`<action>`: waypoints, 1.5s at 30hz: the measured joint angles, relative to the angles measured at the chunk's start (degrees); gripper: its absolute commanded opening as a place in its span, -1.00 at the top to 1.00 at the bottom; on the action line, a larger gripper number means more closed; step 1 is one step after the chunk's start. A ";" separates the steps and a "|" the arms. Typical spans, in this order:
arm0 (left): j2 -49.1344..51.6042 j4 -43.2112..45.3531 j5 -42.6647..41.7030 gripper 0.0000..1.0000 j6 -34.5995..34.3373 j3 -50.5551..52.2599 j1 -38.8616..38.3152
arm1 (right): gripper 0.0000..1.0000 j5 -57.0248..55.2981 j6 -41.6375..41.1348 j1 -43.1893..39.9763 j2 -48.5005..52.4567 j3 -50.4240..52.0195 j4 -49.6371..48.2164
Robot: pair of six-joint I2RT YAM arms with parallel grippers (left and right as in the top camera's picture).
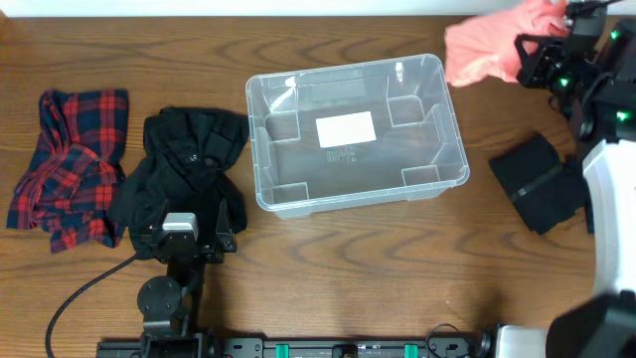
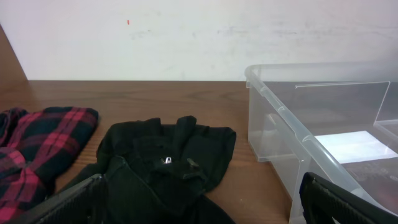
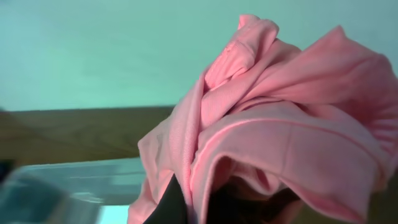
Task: Pack container
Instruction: 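Carry the pink shirt into the bin's left side and release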
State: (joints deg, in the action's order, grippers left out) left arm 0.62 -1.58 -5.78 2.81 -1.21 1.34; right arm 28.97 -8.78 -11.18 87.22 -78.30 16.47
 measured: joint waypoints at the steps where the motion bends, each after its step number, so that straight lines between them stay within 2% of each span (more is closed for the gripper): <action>1: 0.00 0.00 -0.02 -0.96 0.00 0.00 0.00 | 0.98 0.72 -0.57 0.98 -1.22 0.00 -0.09; 5: 0.00 0.00 0.00 -0.96 0.00 0.00 0.00 | 0.98 3.67 -3.06 5.42 -3.67 -0.02 -0.68; 11: 0.00 0.00 -0.02 -0.96 0.00 0.00 0.00 | 0.97 4.70 -7.21 15.93 -2.23 -0.02 -0.44; 22: 0.00 0.00 -0.02 -0.96 0.00 0.00 0.00 | 0.97 -8.59 -20.57 34.38 8.68 0.00 0.44; 37: 0.00 0.00 0.00 -0.96 0.00 0.00 0.00 | 0.97 -19.08 -29.75 42.25 21.09 0.04 -9.62; 38: 0.00 -0.02 0.00 -0.96 0.00 0.00 0.00 | 0.88 -19.63 -29.92 42.53 21.88 0.04 -9.99; 40: 0.00 0.00 -0.02 -0.96 0.00 0.00 0.00 | 0.27 -20.57 -30.67 43.06 23.06 0.04 -10.34; 42: 0.00 -0.02 0.00 -0.96 0.00 0.00 0.00 | -0.20 -21.09 -30.80 43.39 23.54 0.04 -10.38; 44: 0.00 0.00 -0.02 -0.96 0.00 0.00 0.02 | -0.51 -21.42 -30.75 43.56 23.54 0.04 -10.60; 45: 0.00 -0.02 -0.02 -0.96 0.00 0.00 0.00 | -0.59 -21.64 -30.16 43.56 23.54 0.04 -10.75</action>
State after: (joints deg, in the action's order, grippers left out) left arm 0.62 -1.61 -5.80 2.81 -1.21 1.34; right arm 7.33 -38.94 32.38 110.76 -78.26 5.72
